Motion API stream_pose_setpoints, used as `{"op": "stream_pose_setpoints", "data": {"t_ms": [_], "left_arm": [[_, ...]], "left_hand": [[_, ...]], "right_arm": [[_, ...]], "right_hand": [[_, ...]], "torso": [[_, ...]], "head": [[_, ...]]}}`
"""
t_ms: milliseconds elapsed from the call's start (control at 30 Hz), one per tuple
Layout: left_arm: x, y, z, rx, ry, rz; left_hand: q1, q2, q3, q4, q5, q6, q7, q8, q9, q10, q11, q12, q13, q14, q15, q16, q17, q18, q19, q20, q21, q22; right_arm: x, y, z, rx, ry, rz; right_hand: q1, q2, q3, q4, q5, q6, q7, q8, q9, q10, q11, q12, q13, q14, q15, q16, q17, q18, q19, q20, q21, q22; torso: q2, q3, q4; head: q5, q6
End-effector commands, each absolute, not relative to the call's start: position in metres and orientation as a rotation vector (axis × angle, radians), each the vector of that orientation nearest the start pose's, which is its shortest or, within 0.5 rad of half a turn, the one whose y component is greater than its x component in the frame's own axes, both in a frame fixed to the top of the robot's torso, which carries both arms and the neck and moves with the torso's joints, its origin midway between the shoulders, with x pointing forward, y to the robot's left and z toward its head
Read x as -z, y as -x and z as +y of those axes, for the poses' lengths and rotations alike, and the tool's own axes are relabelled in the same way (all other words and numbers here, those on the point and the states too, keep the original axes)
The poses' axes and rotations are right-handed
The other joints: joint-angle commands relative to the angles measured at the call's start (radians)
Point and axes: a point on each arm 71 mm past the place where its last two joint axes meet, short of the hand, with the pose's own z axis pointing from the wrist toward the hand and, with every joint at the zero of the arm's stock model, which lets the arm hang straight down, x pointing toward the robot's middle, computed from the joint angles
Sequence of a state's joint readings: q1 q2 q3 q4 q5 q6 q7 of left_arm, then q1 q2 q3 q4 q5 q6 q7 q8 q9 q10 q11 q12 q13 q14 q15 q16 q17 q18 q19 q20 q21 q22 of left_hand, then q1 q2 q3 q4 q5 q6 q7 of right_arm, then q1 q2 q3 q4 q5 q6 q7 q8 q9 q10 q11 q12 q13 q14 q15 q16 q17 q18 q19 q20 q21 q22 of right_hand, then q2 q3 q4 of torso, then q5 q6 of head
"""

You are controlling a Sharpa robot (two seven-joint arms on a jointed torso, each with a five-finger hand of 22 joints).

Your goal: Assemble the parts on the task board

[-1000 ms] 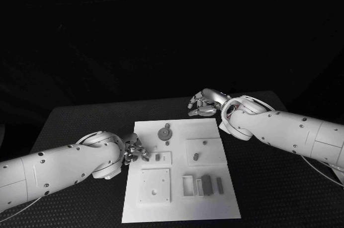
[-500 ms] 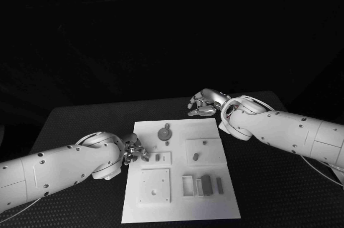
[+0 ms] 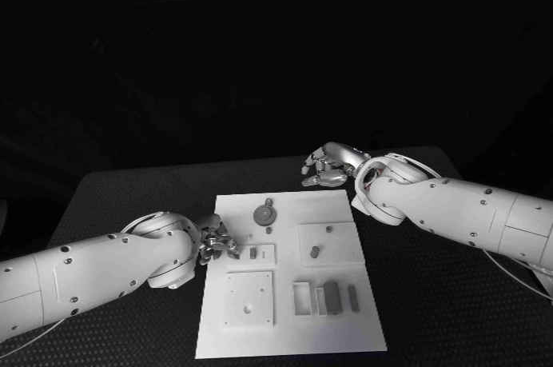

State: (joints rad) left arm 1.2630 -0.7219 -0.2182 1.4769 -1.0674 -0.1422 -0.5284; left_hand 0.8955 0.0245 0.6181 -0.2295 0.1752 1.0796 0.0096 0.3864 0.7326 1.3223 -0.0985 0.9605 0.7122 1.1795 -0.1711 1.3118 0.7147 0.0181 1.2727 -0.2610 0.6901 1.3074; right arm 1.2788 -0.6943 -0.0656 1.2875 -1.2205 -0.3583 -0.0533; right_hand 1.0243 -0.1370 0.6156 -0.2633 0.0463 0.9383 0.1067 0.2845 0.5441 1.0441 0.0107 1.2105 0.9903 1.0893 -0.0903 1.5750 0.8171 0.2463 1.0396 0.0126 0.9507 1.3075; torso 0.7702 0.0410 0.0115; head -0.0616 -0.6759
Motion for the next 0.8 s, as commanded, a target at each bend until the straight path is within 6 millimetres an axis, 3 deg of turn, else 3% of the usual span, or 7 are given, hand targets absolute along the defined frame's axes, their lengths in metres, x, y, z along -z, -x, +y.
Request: {"op": "stream_pose_setpoints", "data": {"t_ms": [33,233,300,600,800], "left_arm": [[0.2510,-0.4756,0.1814,0.380,0.231,2.189],[0.2507,-0.4758,0.1805,0.386,0.227,2.185],[0.2506,-0.4759,0.1804,0.387,0.224,2.183],[0.2499,-0.4757,0.1794,0.397,0.217,2.175],[0.2496,-0.4762,0.1789,0.398,0.209,2.171]], "left_hand": [[0.003,0.011,0.041,-0.033,0.118,0.005,-0.001,0.088,0.117,0.010,-0.003,0.004,-0.001,0.020,-0.025,0.004,-0.001,0.020,0.002,-0.009,0.003,0.017],[0.004,0.011,0.042,-0.033,0.118,0.005,-0.001,0.088,0.117,0.011,-0.003,0.004,-0.001,0.020,-0.025,0.004,-0.001,0.020,0.002,-0.009,0.003,0.017],[0.004,0.011,0.042,-0.033,0.117,0.005,-0.001,0.088,0.117,0.011,-0.003,0.004,-0.001,0.020,-0.025,0.004,-0.002,0.020,0.002,-0.009,0.003,0.017],[0.005,0.010,0.042,-0.034,0.116,0.005,-0.001,0.088,0.117,0.011,-0.003,0.004,-0.001,0.021,-0.025,0.004,-0.002,0.020,0.002,-0.010,0.003,0.017],[0.006,0.010,0.043,-0.034,0.116,0.005,-0.001,0.088,0.116,0.011,-0.003,0.004,-0.002,0.021,-0.025,0.004,-0.002,0.020,0.003,-0.010,0.004,0.017]], "right_arm": [[0.1652,-0.5397,-0.1954,-0.695,-0.044,1.628],[0.1652,-0.5397,-0.1949,-0.696,-0.043,1.629],[0.1652,-0.5397,-0.1951,-0.696,-0.043,1.629],[0.1654,-0.5398,-0.1949,-0.696,-0.043,1.630],[0.1654,-0.5398,-0.1952,-0.695,-0.043,1.630]], "right_hand": [[-0.004,0.005,0.000,-0.003,0.003,0.009,0.018,-0.005,0.002,-0.006,0.002,-0.002,-0.001,-0.004,-0.001,-0.003,-0.001,0.015,-0.007,0.003,-0.004,0.014],[-0.004,0.005,0.000,-0.003,0.003,0.009,0.018,-0.005,0.002,-0.006,0.002,-0.002,-0.001,-0.004,-0.001,-0.003,-0.001,0.015,-0.007,0.003,-0.004,0.014],[-0.004,0.005,0.000,-0.003,0.003,0.009,0.018,-0.005,0.002,-0.006,0.002,-0.002,-0.001,-0.004,-0.001,-0.003,-0.001,0.015,-0.007,0.003,-0.004,0.014],[-0.004,0.005,0.000,-0.003,0.003,0.009,0.018,-0.005,0.002,-0.006,0.002,-0.002,-0.001,-0.004,-0.001,-0.003,-0.001,0.015,-0.007,0.003,-0.004,0.014],[-0.004,0.005,0.000,-0.003,0.003,0.009,0.018,-0.005,0.002,-0.006,0.002,-0.002,-0.001,-0.004,-0.001,-0.003,-0.001,0.015,-0.007,0.003,-0.004,0.014]], "torso": [[0.000,-0.0003,-0.0002],[-0.001,-0.0004,0.0012],[-0.001,-0.0007,0.0012],[-0.001,-0.0001,0.0002],[0.000,0.0004,0.0003]], "head": [[0.000,0.003],[-0.001,0.004],[-0.002,-0.002],[-0.005,0.004],[0.002,0.002]]}}
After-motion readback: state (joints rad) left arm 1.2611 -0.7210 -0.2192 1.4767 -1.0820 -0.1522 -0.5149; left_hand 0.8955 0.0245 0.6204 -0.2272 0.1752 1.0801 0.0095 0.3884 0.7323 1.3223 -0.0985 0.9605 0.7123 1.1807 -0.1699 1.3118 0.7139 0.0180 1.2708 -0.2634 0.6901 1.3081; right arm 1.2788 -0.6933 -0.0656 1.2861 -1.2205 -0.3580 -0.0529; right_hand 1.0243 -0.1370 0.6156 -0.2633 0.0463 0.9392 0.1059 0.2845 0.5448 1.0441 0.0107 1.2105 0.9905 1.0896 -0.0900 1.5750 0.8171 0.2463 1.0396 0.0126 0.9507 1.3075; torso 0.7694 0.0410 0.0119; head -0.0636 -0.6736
